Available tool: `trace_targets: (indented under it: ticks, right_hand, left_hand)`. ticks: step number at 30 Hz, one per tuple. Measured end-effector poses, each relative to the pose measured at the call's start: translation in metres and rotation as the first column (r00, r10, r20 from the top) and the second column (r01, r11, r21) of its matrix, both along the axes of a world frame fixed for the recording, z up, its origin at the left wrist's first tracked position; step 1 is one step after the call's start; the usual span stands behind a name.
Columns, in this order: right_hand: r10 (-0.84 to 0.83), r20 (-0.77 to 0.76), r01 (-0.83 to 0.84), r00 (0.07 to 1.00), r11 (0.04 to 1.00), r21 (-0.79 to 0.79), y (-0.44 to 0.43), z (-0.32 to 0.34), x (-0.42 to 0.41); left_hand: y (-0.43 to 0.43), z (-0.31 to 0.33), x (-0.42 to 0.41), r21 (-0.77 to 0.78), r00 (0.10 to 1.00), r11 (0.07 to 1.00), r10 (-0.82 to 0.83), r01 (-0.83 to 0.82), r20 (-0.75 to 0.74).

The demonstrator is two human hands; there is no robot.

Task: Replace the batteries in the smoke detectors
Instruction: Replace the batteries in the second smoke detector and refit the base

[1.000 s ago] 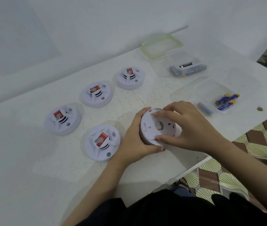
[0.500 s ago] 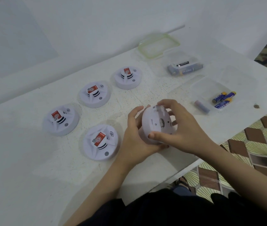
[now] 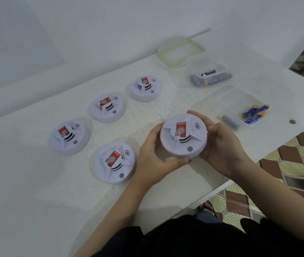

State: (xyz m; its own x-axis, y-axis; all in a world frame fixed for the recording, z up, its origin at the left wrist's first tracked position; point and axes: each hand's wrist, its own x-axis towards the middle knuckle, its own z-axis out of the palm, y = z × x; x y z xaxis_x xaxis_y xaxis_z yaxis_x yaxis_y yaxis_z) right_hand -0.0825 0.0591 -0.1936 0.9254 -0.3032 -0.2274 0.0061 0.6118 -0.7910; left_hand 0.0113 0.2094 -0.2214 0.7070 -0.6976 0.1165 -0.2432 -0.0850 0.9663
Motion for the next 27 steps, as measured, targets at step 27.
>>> trace_targets:
  ticks: [27]
  right_hand:
    - [0.166, -0.02, -0.152, 0.986, 0.838, -0.524, -0.016, -0.02, -0.008]
  left_hand:
    - [0.004, 0.002, 0.005, 0.009, 0.978, 0.997, -0.079, 0.082, -0.195]
